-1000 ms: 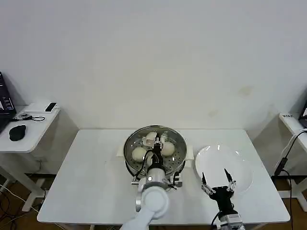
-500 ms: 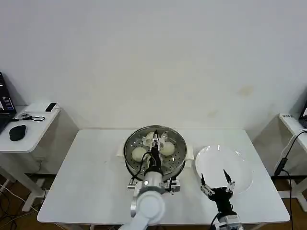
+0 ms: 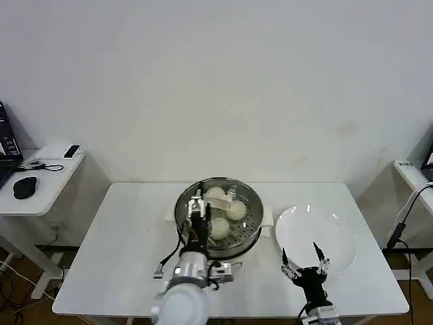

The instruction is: Take steamed baozi put them in steamer then cover it.

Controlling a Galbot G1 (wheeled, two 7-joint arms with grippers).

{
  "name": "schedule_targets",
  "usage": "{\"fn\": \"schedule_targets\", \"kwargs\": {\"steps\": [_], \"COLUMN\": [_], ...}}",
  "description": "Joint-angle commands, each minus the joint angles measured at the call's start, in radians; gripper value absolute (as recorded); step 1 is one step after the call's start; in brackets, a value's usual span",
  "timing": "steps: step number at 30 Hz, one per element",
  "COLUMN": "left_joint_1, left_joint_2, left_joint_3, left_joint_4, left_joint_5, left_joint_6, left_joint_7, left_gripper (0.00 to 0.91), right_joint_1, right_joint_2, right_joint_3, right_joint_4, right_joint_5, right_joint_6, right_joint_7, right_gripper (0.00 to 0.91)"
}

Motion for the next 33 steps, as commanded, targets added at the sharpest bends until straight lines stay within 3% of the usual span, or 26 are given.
{"fn": "schedule_targets", "kwargs": {"steps": [1, 6, 10, 13, 16, 20, 24, 26, 33], "left_joint_1": [0.24, 0.329, 0.358, 0.409, 0.467, 0.575, 0.642, 0.647, 0.648], "left_joint_2": [0.059, 0.052, 0.061, 0.058, 0.048, 0.063, 0.077, 0.074, 0.046], "left_joint_3": [-0.247, -0.443, -0.591, -0.657, -0.695, -0.701, -0.697, -0.689, -0.652], "left_joint_4": [-0.153, -0.135, -0.076, -0.059, -0.049, -0.038, -0.061, -0.073, -0.056], "left_joint_5": [-0.65, -1.132, -1.468, -1.668, -1.713, -1.713, -1.711, -1.711, -1.67], "left_joint_6": [-0.079, -0.218, -0.331, -0.38, -0.411, -0.565, -0.556, -0.527, -0.55], "left_joint_7": [-0.356, -0.582, -0.657, -0.618, -0.588, -0.532, -0.436, -0.437, -0.468], "left_gripper": [0.907, 0.907, 0.907, 0.907, 0.907, 0.907, 0.907, 0.907, 0.907], "right_joint_1": [-0.051, -0.091, -0.081, -0.083, -0.084, -0.086, -0.092, -0.096, -0.099], "right_joint_2": [-0.087, -0.172, -0.181, -0.195, -0.215, -0.233, -0.242, -0.251, -0.284], "right_joint_3": [0.01, 0.028, 0.015, 0.015, 0.017, 0.03, 0.04, 0.034, 0.004], "right_joint_4": [0.034, 0.083, 0.099, 0.091, 0.085, 0.087, 0.08, 0.075, 0.066], "right_joint_5": [0.128, 0.298, 0.356, 0.363, 0.35, 0.356, 0.361, 0.382, 0.395], "right_joint_6": [-0.012, -0.05, -0.122, -0.125, -0.113, -0.116, -0.1, -0.105, -0.116], "right_joint_7": [0.017, -0.007, -0.021, -0.025, -0.052, -0.049, -0.065, -0.073, -0.08], "right_gripper": [0.907, 0.907, 0.907, 0.907, 0.907, 0.907, 0.907, 0.907, 0.907]}}
